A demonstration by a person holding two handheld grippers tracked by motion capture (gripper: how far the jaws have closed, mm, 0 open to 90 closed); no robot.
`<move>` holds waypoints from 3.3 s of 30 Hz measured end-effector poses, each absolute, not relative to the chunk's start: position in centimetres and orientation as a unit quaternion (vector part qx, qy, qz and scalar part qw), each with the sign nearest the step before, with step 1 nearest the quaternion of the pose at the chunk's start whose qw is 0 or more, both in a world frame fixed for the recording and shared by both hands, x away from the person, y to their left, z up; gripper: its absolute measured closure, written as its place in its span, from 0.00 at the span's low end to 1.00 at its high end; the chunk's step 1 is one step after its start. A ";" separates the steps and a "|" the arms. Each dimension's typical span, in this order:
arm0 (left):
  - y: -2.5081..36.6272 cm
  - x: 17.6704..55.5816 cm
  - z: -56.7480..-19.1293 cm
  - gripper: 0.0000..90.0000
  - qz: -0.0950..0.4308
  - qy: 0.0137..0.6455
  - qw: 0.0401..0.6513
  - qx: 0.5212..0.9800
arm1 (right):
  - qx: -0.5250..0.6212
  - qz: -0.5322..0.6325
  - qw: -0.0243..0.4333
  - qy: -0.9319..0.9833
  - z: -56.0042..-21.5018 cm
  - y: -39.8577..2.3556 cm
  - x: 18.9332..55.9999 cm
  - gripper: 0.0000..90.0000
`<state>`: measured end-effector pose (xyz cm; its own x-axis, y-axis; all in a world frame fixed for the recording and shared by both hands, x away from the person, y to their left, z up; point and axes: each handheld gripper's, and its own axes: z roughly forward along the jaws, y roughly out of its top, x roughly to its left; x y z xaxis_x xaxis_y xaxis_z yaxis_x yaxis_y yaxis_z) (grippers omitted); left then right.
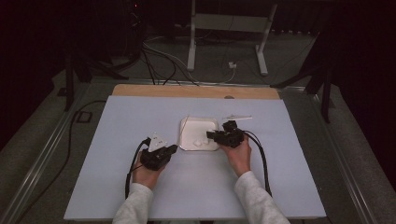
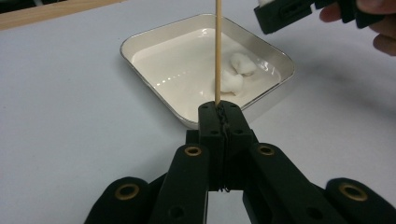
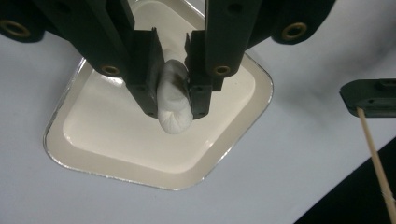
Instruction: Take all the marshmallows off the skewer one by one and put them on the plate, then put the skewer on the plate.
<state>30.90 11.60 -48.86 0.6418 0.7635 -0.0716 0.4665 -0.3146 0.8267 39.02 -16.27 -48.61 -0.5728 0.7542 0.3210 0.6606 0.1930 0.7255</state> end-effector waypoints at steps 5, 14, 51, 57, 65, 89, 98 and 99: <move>11.5 30.9 -48.9 1.00 0.166 0.389 0.441 0.792 | 0.466 0.427 0.053 0.773 -49.2 -16.1 39.1 0.86; 10.4 31.7 -48.6 1.00 0.145 0.402 0.442 0.788 | 0.485 0.408 0.047 0.772 -49.6 -16.2 39.4 0.41; 6.8 37.0 -50.3 1.00 0.080 0.485 0.418 0.764 | 0.430 0.461 0.121 0.767 -46.4 -20.4 32.7 0.04; 6.5 37.5 -51.1 1.00 0.074 0.499 0.394 0.768 | 0.429 0.467 0.125 0.763 -46.4 -21.6 31.7 0.04; 6.4 37.8 -51.7 1.00 0.059 0.526 0.379 0.759 | 0.427 0.474 0.127 0.760 -46.3 -21.8 31.2 0.05; 6.7 37.7 -50.8 0.52 0.062 0.532 0.425 0.730 | 0.417 0.484 0.128 0.758 -46.0 -21.7 31.0 0.05; 8.8 35.7 -47.6 0.18 0.087 0.484 0.477 0.728 | 0.415 0.489 0.131 0.756 -45.9 -22.1 30.5 0.03; 9.1 35.4 -47.2 0.15 0.090 0.477 0.487 0.726 | 0.414 0.489 0.130 0.756 -45.9 -22.3 30.4 0.02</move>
<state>35.39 9.11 -47.19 0.5289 0.7808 -0.3327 0.6046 -0.0715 0.7933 30.40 -22.27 -45.89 -0.6227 0.7542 0.2086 0.4994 0.1777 0.8480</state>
